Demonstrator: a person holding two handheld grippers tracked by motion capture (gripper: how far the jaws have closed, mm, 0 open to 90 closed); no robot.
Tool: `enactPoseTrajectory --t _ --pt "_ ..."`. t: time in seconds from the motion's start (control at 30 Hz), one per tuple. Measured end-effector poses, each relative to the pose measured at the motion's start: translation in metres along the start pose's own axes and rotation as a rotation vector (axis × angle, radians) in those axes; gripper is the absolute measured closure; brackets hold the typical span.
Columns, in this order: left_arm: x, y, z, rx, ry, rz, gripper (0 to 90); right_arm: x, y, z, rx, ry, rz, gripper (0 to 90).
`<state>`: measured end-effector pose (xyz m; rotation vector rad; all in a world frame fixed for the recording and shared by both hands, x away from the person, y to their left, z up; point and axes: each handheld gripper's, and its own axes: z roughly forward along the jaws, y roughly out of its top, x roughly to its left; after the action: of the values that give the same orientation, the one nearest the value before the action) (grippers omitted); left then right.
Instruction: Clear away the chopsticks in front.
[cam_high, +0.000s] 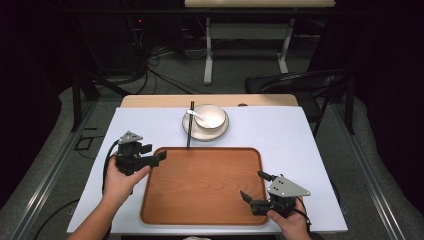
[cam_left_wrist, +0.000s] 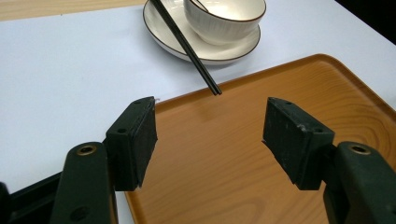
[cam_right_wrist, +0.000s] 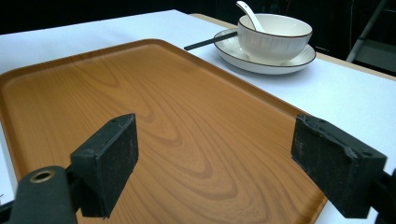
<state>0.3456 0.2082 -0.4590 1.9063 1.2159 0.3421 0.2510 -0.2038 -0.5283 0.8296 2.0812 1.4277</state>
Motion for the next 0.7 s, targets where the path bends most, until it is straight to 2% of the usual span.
enactPoseTrajectory --t 0.13,0.2,0.5,0.57,0.7 --pt "0.002 0.009 0.005 0.014 0.010 -0.002 35.0 0.000 0.000 0.000 0.002 -0.001 -0.002 14.8" --pt "0.004 0.017 0.009 0.014 0.011 -0.025 35.0 0.000 0.000 0.000 0.004 0.000 -0.004 14.8" --pt "0.012 0.035 0.025 0.033 0.024 -0.076 35.1 0.000 0.000 0.000 0.010 0.001 -0.007 14.8" --pt "0.013 0.039 0.029 0.038 0.040 -0.091 35.6 0.000 -0.001 0.001 0.013 0.002 -0.008 14.8" --pt "0.014 0.046 0.039 0.065 0.057 -0.091 39.8 -0.001 -0.001 0.001 0.019 0.002 -0.010 14.8"
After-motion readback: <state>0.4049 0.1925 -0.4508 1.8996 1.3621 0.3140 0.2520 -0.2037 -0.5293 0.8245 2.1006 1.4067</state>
